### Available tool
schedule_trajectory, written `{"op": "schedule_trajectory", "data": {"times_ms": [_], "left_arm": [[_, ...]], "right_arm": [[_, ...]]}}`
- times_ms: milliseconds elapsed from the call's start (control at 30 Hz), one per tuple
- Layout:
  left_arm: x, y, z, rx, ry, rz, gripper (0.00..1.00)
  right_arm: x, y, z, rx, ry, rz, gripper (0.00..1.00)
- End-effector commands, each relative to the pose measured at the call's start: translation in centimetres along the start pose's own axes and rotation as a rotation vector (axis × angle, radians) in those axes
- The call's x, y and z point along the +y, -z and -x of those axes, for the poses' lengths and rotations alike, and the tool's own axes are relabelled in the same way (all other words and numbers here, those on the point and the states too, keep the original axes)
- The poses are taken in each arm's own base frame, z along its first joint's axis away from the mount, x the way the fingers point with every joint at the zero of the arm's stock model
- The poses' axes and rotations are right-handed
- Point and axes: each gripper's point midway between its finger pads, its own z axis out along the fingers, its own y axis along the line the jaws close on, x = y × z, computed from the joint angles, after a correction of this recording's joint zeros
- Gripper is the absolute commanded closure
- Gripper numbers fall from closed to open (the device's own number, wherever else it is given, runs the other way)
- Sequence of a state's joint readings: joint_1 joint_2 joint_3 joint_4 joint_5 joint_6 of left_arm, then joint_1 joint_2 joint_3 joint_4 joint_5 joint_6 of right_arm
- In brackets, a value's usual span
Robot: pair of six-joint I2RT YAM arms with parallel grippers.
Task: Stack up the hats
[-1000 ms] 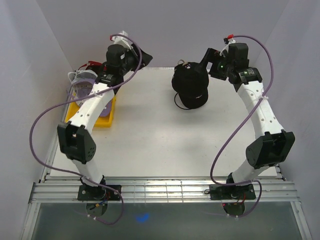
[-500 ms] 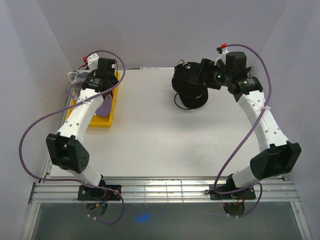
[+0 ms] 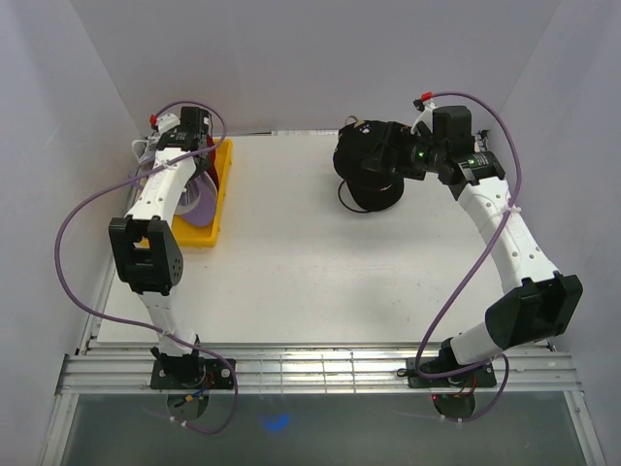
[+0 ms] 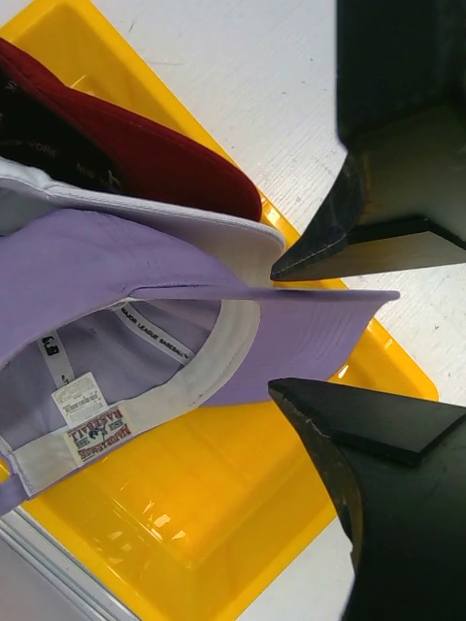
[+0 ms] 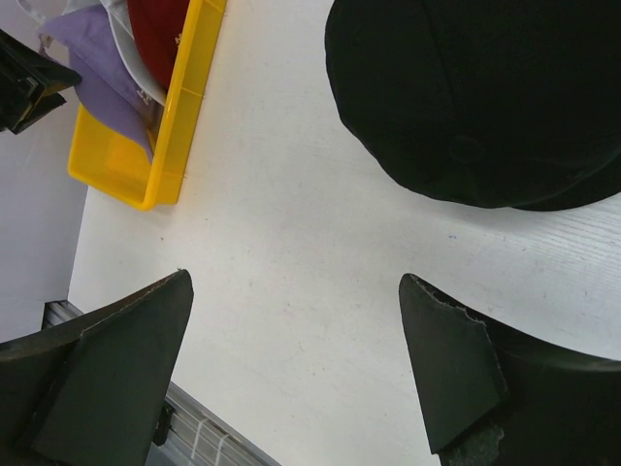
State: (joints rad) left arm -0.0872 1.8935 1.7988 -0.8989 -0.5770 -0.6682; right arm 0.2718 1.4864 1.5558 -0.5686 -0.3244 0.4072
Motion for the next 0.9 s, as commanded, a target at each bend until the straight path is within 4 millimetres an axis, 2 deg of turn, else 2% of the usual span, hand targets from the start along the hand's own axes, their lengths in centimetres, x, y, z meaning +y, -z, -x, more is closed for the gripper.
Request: {"op": "schedule_trajectory", "data": {"times_ms": [0,167,333,500,533,567,600,633,767,800,867], "left_arm": [[-0.7,0.3,0.9,-0.004,-0.001,-0.023,0.44],[-0.9,0.0,0.4,0.01,-0.004,-0.029,0.46],[-0.1,-0.9,-0.3,0.026,-0.01,0.0,0.48],[0.5,-0.6,-0.8,0.033,-0.006,-0.001,0.69],[0.6,-0.7,-0.8,0.034,-0.008,0.001,0.79],[0.6,-0.6,-0.8,0.034,-0.012,-0.001,0.85],[0.8,-0.5,-0.6,0.032,-0.014,-0.002,0.9],[0.9,-0.3,-0.5,0.028,-0.012,-0.002,1.0],[1.7,1.8,1.1,-0.013,0.009,-0.022,1.0],[2.0,3.2,2.2,-0.04,0.027,-0.04,1.0],[2.2,4.7,3.3,-0.067,0.042,-0.065,1.0]], "right_arm": [[0.6,-0.1,0.3,-0.006,0.035,0.02,0.08],[0.3,-0.3,0.0,0.003,0.036,0.013,0.08],[0.3,-0.4,-0.2,0.01,0.035,0.018,0.08],[0.1,-0.6,-0.5,0.021,0.038,0.015,0.08],[0.1,-0.6,-0.4,0.021,0.04,0.017,0.08],[0.2,-0.6,-0.4,0.023,0.04,0.023,0.08],[0.3,-0.6,-0.4,0.023,0.039,0.024,0.08],[0.3,-0.7,-0.4,0.025,0.04,0.027,0.08],[0.7,-0.6,0.0,0.022,0.042,0.04,0.08],[0.8,-0.5,0.1,0.021,0.045,0.044,0.08],[1.1,-0.5,0.3,0.02,0.045,0.054,0.08]]}}
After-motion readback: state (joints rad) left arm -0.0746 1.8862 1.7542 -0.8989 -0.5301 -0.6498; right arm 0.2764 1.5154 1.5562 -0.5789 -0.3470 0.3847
